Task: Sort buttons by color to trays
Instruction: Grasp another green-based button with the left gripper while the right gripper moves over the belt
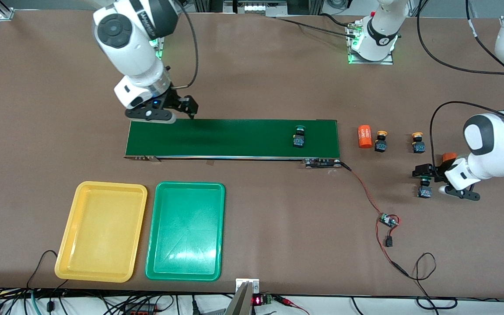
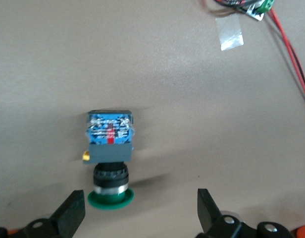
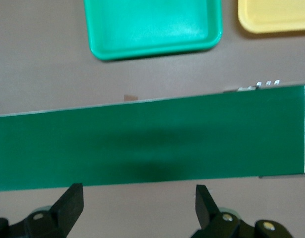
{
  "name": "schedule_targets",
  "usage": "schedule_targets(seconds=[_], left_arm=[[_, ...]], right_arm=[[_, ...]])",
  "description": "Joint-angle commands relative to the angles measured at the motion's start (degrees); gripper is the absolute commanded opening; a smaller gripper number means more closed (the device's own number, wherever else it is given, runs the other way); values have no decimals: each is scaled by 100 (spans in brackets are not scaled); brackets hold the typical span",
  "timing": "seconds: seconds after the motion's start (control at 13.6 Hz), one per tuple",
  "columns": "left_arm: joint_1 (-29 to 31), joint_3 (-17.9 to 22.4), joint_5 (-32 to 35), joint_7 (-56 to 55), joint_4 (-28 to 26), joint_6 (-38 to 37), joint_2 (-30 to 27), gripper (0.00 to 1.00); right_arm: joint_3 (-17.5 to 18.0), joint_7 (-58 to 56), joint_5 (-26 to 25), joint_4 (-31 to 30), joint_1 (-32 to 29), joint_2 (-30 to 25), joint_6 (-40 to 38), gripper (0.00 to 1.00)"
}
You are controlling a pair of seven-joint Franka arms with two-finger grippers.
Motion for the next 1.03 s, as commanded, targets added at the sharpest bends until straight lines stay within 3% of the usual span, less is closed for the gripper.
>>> schedule_targets(seconds=[0.0, 0.37, 0.44, 0.59, 0.74, 0.81, 0.96], left_arm=[[4, -70, 125, 98, 377, -46, 320, 100], [4, -70, 133, 502, 546, 155, 506, 99], [4, -62, 160, 528, 546, 217, 540, 89], [-5, -27, 186, 520, 546, 287, 576, 50], [-13, -18, 195, 529, 546, 323, 559, 19], [-5, -26, 204, 529, 537, 323, 532, 8], [-40, -26, 204, 503, 423, 227, 279, 2]], right_arm=[[-67, 494, -98, -190, 256, -117, 82, 100], [-67, 1058, -466, -181, 530, 41, 223, 100], [-58, 1067, -616, -173, 574, 67, 223, 100], [-58, 1058, -678, -164, 565, 76, 240, 100], [-58, 1049, -732, -172, 556, 85, 389, 100], [-58, 1049, -732, -164, 556, 129, 503, 100], [-67, 1049, -732, -164, 556, 155, 574, 100]])
